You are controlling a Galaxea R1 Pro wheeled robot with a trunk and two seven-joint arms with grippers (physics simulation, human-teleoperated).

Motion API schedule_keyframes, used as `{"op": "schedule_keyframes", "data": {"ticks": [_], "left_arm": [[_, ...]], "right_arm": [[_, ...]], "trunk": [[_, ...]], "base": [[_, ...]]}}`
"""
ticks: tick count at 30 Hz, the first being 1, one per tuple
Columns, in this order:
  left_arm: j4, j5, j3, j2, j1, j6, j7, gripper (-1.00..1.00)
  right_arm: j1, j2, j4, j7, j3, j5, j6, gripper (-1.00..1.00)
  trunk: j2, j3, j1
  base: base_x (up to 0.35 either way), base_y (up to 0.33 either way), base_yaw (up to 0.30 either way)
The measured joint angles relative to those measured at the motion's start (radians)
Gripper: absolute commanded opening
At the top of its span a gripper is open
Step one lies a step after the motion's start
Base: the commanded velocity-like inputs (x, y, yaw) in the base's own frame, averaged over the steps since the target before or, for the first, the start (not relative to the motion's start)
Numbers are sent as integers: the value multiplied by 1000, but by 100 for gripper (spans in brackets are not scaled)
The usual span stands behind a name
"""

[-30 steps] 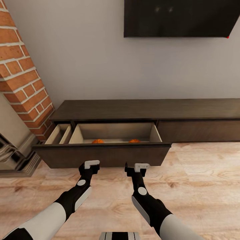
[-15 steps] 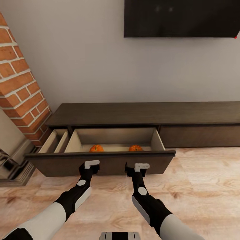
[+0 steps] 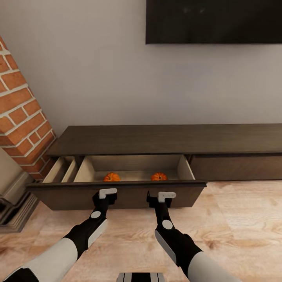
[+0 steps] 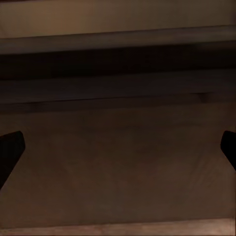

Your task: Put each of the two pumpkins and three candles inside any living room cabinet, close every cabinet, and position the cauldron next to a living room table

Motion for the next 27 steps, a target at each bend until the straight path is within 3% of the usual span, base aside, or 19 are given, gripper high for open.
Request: {"op": "schedule_keyframes", "data": {"ticks": [27], "left_arm": [[-4, 0, -2, 0, 0, 0, -3, 100]], "right_arm": [[0, 0, -2, 0, 0, 0, 0, 100]], "trunk": [[0, 0, 0]], "base": [[238, 75, 0]]}}
